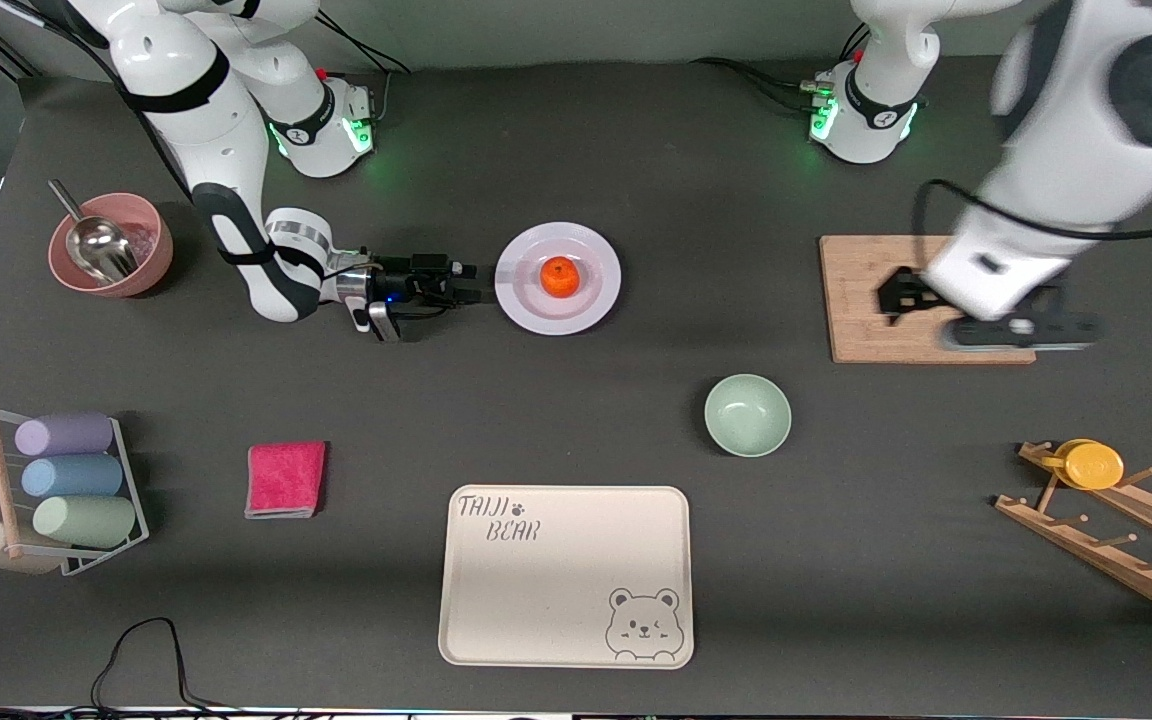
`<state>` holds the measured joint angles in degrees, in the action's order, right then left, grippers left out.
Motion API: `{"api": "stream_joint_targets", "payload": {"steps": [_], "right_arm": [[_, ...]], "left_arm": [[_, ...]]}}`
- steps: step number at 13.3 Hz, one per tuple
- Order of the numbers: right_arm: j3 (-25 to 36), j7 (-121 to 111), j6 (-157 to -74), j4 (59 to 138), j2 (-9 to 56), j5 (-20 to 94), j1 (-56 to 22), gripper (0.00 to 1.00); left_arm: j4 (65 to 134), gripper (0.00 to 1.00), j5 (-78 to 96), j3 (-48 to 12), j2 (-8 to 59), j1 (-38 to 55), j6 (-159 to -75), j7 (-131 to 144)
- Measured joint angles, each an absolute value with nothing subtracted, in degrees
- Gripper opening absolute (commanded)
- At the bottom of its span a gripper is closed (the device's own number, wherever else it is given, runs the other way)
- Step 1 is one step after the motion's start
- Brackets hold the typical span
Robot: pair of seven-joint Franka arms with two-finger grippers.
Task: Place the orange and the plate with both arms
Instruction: 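Withdraw the left gripper while the right gripper grips the plate rim, then hold the plate rim firmly with the right gripper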
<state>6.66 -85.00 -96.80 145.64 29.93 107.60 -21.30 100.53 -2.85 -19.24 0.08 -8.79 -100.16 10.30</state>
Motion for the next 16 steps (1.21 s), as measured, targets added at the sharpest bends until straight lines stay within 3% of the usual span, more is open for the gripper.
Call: {"api": "stream_joint_targets", "payload": {"steps": [4, 14, 15, 16], "right_arm": [[6.69, -87.04, -97.74, 145.73, 30.37, 110.62, -23.04, 1.00], [6.69, -88.49, -97.79, 145.93, 30.75, 117.77, -28.46, 1.00], [6.69, -89.01, -97.77, 145.99, 30.76, 117.90, -28.53, 0.97], [6.70, -89.46, -97.73, 146.07, 30.78, 118.02, -28.55, 0.86]], "left_arm": [[100.58, 1.00, 0.88, -13.45, -3.13, -12.71, -97.37, -1.14], [101.47, 1.00, 0.95, -13.41, -4.68, -12.66, -96.18, -1.25], [101.45, 1.00, 0.95, -13.03, -4.70, -12.69, -95.41, -1.25], [101.42, 1.00, 0.95, -12.64, -4.78, -12.73, -94.31, -1.25]]}}
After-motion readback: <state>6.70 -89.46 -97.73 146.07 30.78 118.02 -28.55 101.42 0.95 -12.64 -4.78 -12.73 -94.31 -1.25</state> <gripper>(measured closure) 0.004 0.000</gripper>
